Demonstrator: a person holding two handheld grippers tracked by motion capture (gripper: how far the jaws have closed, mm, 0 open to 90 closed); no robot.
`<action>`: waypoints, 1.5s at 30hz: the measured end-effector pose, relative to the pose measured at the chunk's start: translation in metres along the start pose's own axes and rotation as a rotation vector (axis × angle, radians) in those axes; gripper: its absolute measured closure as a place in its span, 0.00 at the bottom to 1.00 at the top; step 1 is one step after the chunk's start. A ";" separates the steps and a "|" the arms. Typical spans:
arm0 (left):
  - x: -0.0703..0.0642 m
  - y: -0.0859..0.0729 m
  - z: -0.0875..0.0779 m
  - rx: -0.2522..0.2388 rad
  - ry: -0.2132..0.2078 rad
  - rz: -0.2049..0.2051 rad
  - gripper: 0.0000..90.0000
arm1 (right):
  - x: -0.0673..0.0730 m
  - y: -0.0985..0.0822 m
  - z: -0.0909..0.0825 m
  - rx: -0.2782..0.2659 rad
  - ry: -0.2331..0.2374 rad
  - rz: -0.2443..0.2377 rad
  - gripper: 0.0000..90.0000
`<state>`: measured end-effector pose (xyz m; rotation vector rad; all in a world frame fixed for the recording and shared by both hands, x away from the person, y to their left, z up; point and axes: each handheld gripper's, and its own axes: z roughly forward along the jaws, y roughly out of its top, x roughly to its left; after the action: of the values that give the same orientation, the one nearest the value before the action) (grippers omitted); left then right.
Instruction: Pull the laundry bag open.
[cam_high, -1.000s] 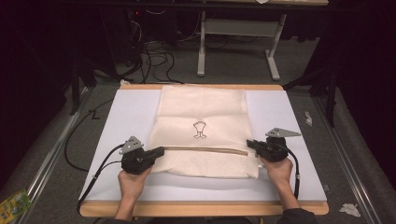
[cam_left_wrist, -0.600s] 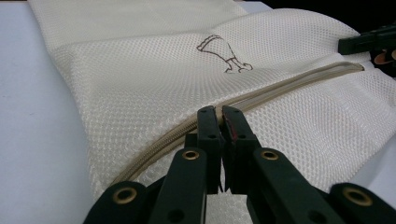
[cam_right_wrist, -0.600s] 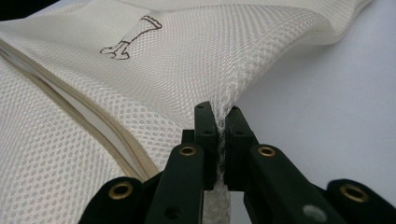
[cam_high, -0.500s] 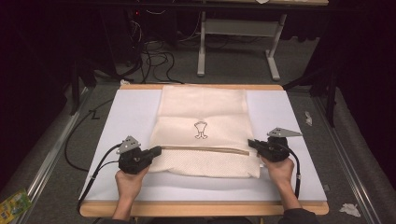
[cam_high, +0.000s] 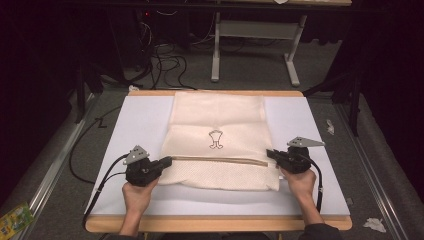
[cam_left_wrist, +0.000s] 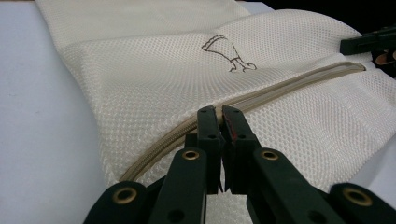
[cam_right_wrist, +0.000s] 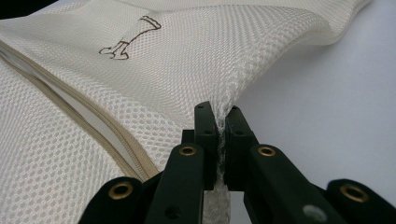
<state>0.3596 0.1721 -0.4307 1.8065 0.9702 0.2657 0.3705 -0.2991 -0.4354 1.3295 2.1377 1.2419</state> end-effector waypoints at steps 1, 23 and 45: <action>0.000 0.000 0.000 -0.002 0.006 0.000 0.97 | 0.000 0.000 0.000 0.000 0.000 0.000 0.97; 0.002 0.002 -0.004 -0.005 0.015 0.002 0.97 | -0.006 -0.001 -0.006 -0.006 -0.025 0.008 0.97; 0.004 0.004 -0.006 0.026 0.037 0.032 0.97 | -0.015 0.001 -0.014 -0.016 -0.045 0.012 0.97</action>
<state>0.3612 0.1784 -0.4253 1.8471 0.9758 0.3089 0.3695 -0.3183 -0.4286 1.3531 2.0878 1.2194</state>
